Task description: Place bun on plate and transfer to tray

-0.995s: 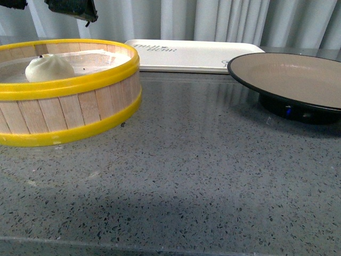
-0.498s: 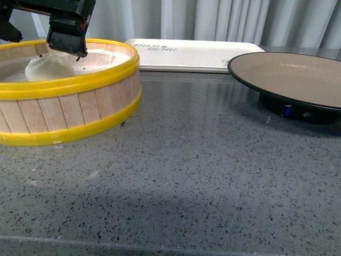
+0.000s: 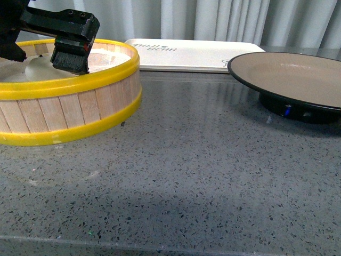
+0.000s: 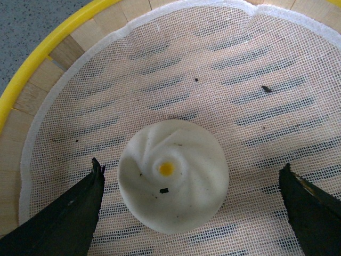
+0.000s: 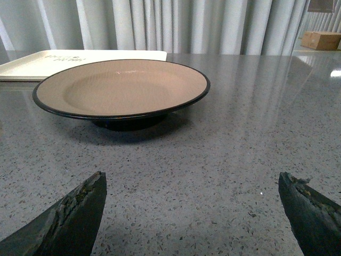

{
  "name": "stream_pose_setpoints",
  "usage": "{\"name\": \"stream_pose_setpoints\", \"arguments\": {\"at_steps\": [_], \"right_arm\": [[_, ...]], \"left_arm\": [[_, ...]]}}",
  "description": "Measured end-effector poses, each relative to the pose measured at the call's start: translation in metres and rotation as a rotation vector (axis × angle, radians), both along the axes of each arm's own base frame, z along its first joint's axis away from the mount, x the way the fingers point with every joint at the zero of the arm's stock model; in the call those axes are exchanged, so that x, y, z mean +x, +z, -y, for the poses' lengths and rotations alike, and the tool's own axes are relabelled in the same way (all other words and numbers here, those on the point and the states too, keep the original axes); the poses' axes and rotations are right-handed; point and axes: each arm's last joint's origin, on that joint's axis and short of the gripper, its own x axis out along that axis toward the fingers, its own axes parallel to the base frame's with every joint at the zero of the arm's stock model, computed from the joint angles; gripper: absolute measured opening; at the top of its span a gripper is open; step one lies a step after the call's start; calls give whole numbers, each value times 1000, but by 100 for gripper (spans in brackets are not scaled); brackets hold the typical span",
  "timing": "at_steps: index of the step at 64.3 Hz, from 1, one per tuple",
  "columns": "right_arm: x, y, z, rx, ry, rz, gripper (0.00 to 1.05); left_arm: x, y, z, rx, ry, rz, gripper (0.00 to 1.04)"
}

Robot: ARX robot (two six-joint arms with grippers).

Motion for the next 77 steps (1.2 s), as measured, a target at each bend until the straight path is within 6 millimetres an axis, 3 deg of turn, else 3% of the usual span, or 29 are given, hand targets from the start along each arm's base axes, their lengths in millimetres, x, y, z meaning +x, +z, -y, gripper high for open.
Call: {"name": "stream_pose_setpoints", "arguments": {"at_steps": [38,50,61,70,77], "right_arm": [[0,0,0,0,0,0,96],[0,0,0,0,0,0,96],[0,0,0,0,0,0,96],[0,0,0,0,0,0,96],[0,0,0,0,0,0,96]], "left_arm": [[2,11,6,-1,-23,37,4],[2,18,10,-4,-33,55,4],[0,42,25,-8,-73,109,4],[-7,74,51,-18,-140,188,4],[-13,99,89,-41,-239,242,4]]}}
